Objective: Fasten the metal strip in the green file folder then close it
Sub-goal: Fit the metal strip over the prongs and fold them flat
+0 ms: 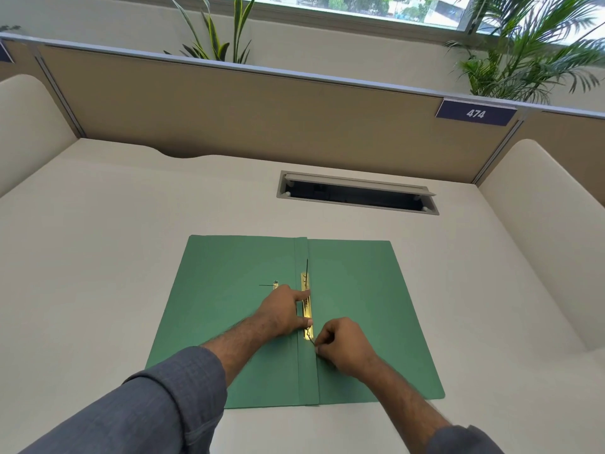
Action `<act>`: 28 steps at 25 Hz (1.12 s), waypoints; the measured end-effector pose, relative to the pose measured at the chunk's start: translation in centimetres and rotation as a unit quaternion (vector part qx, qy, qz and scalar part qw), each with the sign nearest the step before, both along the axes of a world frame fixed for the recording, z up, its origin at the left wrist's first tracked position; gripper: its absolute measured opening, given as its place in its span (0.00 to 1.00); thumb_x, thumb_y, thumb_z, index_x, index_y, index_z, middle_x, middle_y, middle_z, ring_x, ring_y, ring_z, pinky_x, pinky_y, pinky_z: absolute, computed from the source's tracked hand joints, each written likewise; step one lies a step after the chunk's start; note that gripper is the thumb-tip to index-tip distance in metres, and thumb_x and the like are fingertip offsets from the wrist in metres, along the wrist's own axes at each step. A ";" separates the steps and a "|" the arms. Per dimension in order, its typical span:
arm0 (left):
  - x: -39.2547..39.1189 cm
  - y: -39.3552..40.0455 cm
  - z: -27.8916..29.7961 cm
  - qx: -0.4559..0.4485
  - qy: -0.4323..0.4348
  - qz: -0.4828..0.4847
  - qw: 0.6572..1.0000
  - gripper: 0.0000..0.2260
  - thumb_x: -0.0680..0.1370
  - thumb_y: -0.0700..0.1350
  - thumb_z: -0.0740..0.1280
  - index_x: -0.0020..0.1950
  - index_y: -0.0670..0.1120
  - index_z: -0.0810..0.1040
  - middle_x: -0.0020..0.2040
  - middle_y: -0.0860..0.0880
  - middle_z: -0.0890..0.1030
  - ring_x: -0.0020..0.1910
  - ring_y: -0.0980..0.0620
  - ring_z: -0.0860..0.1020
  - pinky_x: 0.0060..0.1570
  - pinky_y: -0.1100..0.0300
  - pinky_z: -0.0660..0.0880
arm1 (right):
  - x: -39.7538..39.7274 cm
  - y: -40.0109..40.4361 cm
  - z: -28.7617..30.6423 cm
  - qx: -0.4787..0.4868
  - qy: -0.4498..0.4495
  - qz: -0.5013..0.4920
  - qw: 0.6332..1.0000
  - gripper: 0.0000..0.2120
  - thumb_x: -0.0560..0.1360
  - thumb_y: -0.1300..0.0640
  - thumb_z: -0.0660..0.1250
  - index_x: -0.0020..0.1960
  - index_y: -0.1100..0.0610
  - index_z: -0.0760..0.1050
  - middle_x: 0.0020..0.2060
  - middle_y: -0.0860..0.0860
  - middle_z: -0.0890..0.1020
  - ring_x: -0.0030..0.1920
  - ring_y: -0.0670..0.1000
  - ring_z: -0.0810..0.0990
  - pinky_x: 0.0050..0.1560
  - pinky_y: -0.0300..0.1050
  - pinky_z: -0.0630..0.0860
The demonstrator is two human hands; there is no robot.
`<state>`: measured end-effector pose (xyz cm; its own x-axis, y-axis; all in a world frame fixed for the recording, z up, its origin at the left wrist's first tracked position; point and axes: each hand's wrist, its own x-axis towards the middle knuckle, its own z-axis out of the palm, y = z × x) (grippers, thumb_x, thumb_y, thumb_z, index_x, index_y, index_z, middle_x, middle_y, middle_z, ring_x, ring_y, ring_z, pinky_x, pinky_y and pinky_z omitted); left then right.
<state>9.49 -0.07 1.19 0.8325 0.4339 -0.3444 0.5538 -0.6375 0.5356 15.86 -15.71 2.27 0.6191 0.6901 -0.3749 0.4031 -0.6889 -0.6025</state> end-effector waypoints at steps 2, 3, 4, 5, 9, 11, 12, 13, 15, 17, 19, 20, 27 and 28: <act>-0.1 0.0 0.0 0.002 0.002 -0.003 1.000 0.33 0.72 0.54 0.74 0.75 0.53 0.67 0.62 0.44 0.73 0.61 0.45 0.75 0.62 0.53 0.74 | 0.2 0.2 0.1 -0.017 -0.005 0.028 0.999 0.09 0.70 0.64 0.71 0.35 0.52 0.78 0.33 0.47 0.81 0.32 0.44 0.77 0.38 0.41 0.77; -0.1 0.0 0.0 0.004 0.003 -0.005 1.000 0.33 0.72 0.54 0.74 0.75 0.53 0.67 0.61 0.44 0.73 0.60 0.45 0.75 0.61 0.53 0.74 | 0.3 0.4 0.1 -0.023 -0.009 0.044 0.999 0.07 0.69 0.64 0.71 0.37 0.53 0.78 0.35 0.48 0.82 0.33 0.45 0.77 0.39 0.43 0.78; -0.1 -0.1 0.0 0.006 0.004 -0.008 1.000 0.33 0.72 0.54 0.74 0.75 0.53 0.66 0.61 0.44 0.73 0.60 0.45 0.75 0.61 0.53 0.74 | 0.5 0.5 0.1 -0.026 -0.006 0.058 0.998 0.04 0.69 0.63 0.71 0.38 0.55 0.79 0.36 0.49 0.83 0.34 0.46 0.78 0.40 0.45 0.79; -0.1 -0.1 0.0 0.008 0.005 -0.010 1.000 0.33 0.72 0.54 0.74 0.75 0.53 0.66 0.62 0.44 0.73 0.61 0.45 0.75 0.62 0.53 0.74 | 0.8 0.6 0.2 -0.025 0.003 0.069 0.997 0.03 0.69 0.62 0.73 0.39 0.56 0.80 0.36 0.50 0.83 0.34 0.46 0.78 0.39 0.46 0.79; 0.2 -0.2 -0.1 0.012 0.014 -0.007 1.000 0.34 0.72 0.55 0.74 0.75 0.54 0.66 0.62 0.46 0.72 0.61 0.46 0.75 0.62 0.53 0.74 | 2.8 2.2 1.3 0.023 -0.001 0.036 0.999 0.08 0.69 0.59 0.75 0.36 0.54 0.77 0.32 0.48 0.81 0.31 0.45 0.77 0.34 0.43 0.78; 0.4 -0.3 0.1 0.044 0.027 -0.018 0.999 0.33 0.71 0.55 0.74 0.74 0.55 0.68 0.61 0.47 0.72 0.59 0.46 0.76 0.58 0.53 0.75 | 3.8 3.4 1.7 0.063 -0.025 -0.001 0.998 0.10 0.70 0.60 0.74 0.34 0.53 0.74 0.29 0.47 0.78 0.29 0.45 0.75 0.35 0.45 0.76; 0.5 -0.3 0.2 0.074 0.033 -0.030 0.996 0.31 0.71 0.56 0.74 0.72 0.55 0.70 0.60 0.47 0.72 0.58 0.46 0.76 0.55 0.52 0.75 | 4.2 4.0 1.8 0.080 -0.036 -0.017 0.996 0.10 0.70 0.61 0.74 0.36 0.53 0.74 0.29 0.47 0.77 0.30 0.46 0.74 0.35 0.44 0.75; 0.6 -0.3 0.4 0.105 0.035 -0.044 0.993 0.30 0.71 0.56 0.74 0.71 0.54 0.72 0.59 0.47 0.72 0.57 0.46 0.75 0.54 0.52 0.76 | 4.6 4.5 1.8 0.096 -0.043 -0.033 0.994 0.09 0.70 0.60 0.75 0.40 0.53 0.75 0.30 0.48 0.77 0.30 0.47 0.74 0.35 0.44 0.74; 0.8 -0.3 0.4 0.153 0.028 -0.072 0.985 0.27 0.70 0.57 0.75 0.67 0.52 0.75 0.61 0.47 0.71 0.58 0.46 0.72 0.54 0.50 0.76 | 5.2 5.6 2.0 0.120 -0.046 -0.058 0.990 0.11 0.70 0.60 0.75 0.49 0.54 0.76 0.32 0.52 0.80 0.33 0.52 0.78 0.36 0.44 0.75; 0.9 -0.2 0.2 0.177 0.022 -0.094 0.979 0.25 0.70 0.57 0.74 0.64 0.49 0.77 0.66 0.47 0.70 0.61 0.45 0.70 0.57 0.48 0.76 | 5.8 6.6 1.9 0.135 -0.046 -0.056 0.988 0.15 0.71 0.60 0.74 0.56 0.51 0.77 0.33 0.54 0.82 0.34 0.52 0.80 0.37 0.43 0.76; 0.8 -0.2 0.0 0.186 0.019 -0.104 0.977 0.25 0.70 0.57 0.74 0.63 0.49 0.77 0.70 0.48 0.69 0.62 0.45 0.70 0.57 0.48 0.75 | 6.2 7.4 1.7 0.141 -0.052 -0.034 0.988 0.13 0.71 0.60 0.74 0.54 0.50 0.80 0.30 0.49 0.80 0.31 0.47 0.77 0.34 0.37 0.72; 0.8 -0.2 -0.2 0.192 0.018 -0.106 0.976 0.24 0.70 0.57 0.74 0.63 0.48 0.78 0.70 0.48 0.69 0.62 0.45 0.70 0.56 0.48 0.75 | 6.4 7.7 1.5 0.135 -0.059 -0.019 0.989 0.09 0.71 0.60 0.73 0.50 0.51 0.81 0.30 0.46 0.79 0.30 0.44 0.75 0.33 0.35 0.70; 0.5 -0.4 -0.6 0.209 0.010 -0.117 0.971 0.28 0.72 0.56 0.72 0.69 0.47 0.73 0.74 0.49 0.66 0.63 0.45 0.70 0.53 0.48 0.76 | 8.5 8.6 0.5 0.091 -0.095 -0.024 0.991 0.01 0.72 0.61 0.72 0.42 0.57 0.83 0.35 0.49 0.83 0.36 0.47 0.79 0.40 0.40 0.76; 0.5 -0.4 -0.5 0.211 0.013 -0.120 0.970 0.29 0.73 0.56 0.71 0.70 0.47 0.72 0.74 0.49 0.65 0.64 0.45 0.70 0.54 0.48 0.75 | 8.6 8.7 0.2 0.084 -0.099 -0.029 0.991 0.02 0.72 0.61 0.72 0.43 0.58 0.84 0.37 0.50 0.84 0.37 0.47 0.80 0.41 0.42 0.77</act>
